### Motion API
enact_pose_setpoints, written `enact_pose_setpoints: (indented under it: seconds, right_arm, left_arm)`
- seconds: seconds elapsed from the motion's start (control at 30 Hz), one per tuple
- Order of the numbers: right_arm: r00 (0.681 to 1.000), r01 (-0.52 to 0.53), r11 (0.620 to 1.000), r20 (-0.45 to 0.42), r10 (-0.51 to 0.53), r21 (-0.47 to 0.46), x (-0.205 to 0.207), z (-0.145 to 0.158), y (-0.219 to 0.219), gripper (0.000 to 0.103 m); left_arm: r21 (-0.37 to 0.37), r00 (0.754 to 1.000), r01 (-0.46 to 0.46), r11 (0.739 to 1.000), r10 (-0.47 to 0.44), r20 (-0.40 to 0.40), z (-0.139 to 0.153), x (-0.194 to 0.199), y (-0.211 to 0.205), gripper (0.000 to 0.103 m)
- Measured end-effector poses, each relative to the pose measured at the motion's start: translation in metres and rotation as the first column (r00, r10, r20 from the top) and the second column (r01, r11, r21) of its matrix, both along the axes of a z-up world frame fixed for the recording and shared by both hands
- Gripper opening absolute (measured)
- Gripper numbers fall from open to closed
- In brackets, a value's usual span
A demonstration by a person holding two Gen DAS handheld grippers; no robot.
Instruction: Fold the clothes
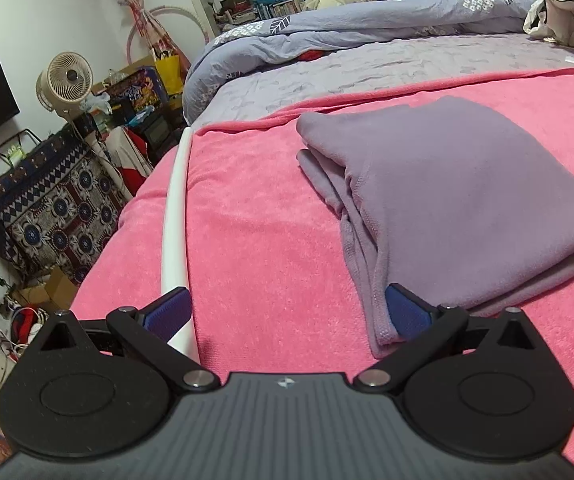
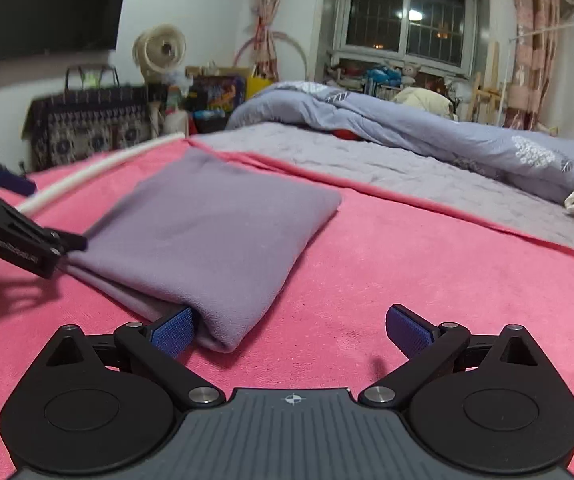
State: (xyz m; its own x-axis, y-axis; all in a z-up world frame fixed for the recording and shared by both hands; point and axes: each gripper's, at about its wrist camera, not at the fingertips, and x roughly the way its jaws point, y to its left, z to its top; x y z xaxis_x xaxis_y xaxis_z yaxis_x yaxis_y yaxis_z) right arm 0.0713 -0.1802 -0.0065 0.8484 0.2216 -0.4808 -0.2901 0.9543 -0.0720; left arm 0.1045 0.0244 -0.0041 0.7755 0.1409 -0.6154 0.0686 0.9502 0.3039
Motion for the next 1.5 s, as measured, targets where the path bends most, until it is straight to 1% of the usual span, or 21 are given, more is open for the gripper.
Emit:
enact_pose_setpoints:
  seconds: [0.07,0.13,0.23,0.27,0.33,0.4,0.43,0.53,0.63,0.73,0.8,0.87,0.97,1.0,1.03,1.07,1.13,1.23,1.27,1.4,1.5]
  right_arm:
    - [0.998,0.063,0.998,-0.022,-0.063,-0.004,0.003,-0.003,-0.005,0.103]
    - [0.995,0.092,0.996,-0.051,-0.091,0.009,0.005,-0.005,-0.010,0.103]
    - [0.992,0.113,0.993,-0.051,-0.114,-0.022,0.003,-0.008,-0.011,0.103]
    - [0.992,0.109,0.994,-0.057,-0.110,-0.025,0.003,-0.011,-0.014,0.103]
    - [0.991,0.092,0.996,-0.104,-0.089,0.018,0.008,-0.013,-0.025,0.103]
    - [0.988,0.069,0.996,-0.141,-0.061,0.054,0.015,-0.012,-0.034,0.103]
    - [0.988,0.056,0.997,-0.147,-0.048,0.048,0.012,-0.012,-0.035,0.103]
    - [0.990,0.043,0.999,-0.135,-0.040,0.022,0.005,-0.012,-0.036,0.103]
    - [0.992,0.038,0.998,-0.125,-0.032,0.041,0.003,-0.013,-0.038,0.103]
    - [0.992,0.023,0.998,-0.124,-0.017,0.051,0.003,-0.012,-0.040,0.103]
    - [0.993,-0.010,0.999,-0.118,0.015,0.047,0.000,-0.011,-0.041,0.103]
    - [0.991,-0.083,0.996,-0.100,0.085,0.017,-0.006,-0.010,-0.046,0.103]
    - [0.985,-0.136,0.990,-0.100,0.139,0.036,-0.009,-0.011,-0.056,0.103]
    - [0.984,-0.135,0.989,-0.107,0.141,0.060,-0.007,-0.011,-0.058,0.103]
    - [0.983,-0.134,0.987,-0.114,0.143,0.083,-0.005,-0.012,-0.060,0.103]
    - [0.982,-0.133,0.985,-0.121,0.145,0.106,-0.003,-0.012,-0.062,0.103]
    - [0.982,-0.135,0.985,-0.117,0.147,0.103,-0.003,-0.012,-0.060,0.103]
    - [0.983,-0.137,0.986,-0.110,0.147,0.095,-0.003,-0.012,-0.059,0.103]
    - [0.983,-0.136,0.986,-0.110,0.147,0.100,-0.002,-0.013,-0.059,0.103]
    - [0.984,-0.132,0.986,-0.108,0.143,0.102,-0.001,-0.014,-0.058,0.103]
    - [0.984,-0.130,0.987,-0.108,0.140,0.098,0.000,-0.014,-0.056,0.103]
  left_arm:
    - [-0.005,1.000,0.004,1.000,-0.004,-0.003,0.000,0.003,0.001,0.103]
    - [-0.010,1.000,0.006,1.000,-0.007,-0.005,0.000,0.003,0.003,0.103]
    - [-0.027,1.000,0.005,1.000,-0.006,-0.007,-0.001,0.002,0.005,0.103]
    - [-0.033,1.000,0.002,0.999,-0.003,-0.007,-0.001,0.002,0.005,0.103]
    - [-0.031,1.000,-0.003,1.000,0.003,0.000,-0.002,0.001,0.004,0.103]
    - [-0.009,1.000,-0.003,1.000,0.003,0.012,-0.002,-0.001,0.001,0.103]
    - [0.000,1.000,-0.006,1.000,0.006,0.017,-0.002,-0.002,-0.001,0.103]
    - [0.008,0.999,-0.023,1.000,0.023,0.030,0.001,-0.006,-0.005,0.103]
    - [0.017,0.998,-0.043,0.999,0.042,0.042,0.007,-0.015,-0.014,0.103]
    - [0.007,0.998,-0.010,1.000,0.009,0.062,0.014,-0.029,-0.029,0.103]
    - [-0.033,0.997,0.038,0.999,-0.036,0.074,0.015,-0.036,-0.037,0.103]
    - [-0.077,0.994,0.087,0.993,-0.081,0.072,0.012,-0.037,-0.045,0.103]
    - [-0.097,0.994,0.110,0.989,-0.109,0.009,-0.007,-0.025,-0.057,0.103]
    - [-0.112,0.994,0.107,0.988,-0.106,0.016,-0.013,-0.024,-0.058,0.103]
    - [-0.140,0.994,0.105,0.985,-0.098,0.053,-0.017,-0.026,-0.056,0.103]
    - [-0.154,0.994,0.103,0.983,-0.095,0.058,-0.018,-0.027,-0.054,0.103]
    - [-0.187,0.994,0.104,0.977,-0.098,0.044,-0.018,-0.025,-0.048,0.103]
    - [-0.267,0.995,0.099,0.959,-0.097,0.020,-0.017,-0.020,-0.036,0.103]
    - [-0.281,0.995,0.100,0.954,-0.099,0.020,-0.017,-0.020,-0.034,0.103]
    - [-0.271,0.994,0.106,0.957,-0.097,0.047,-0.020,-0.021,-0.037,0.103]
    - [-0.283,0.994,0.109,0.953,-0.098,0.051,-0.021,-0.019,-0.036,0.103]
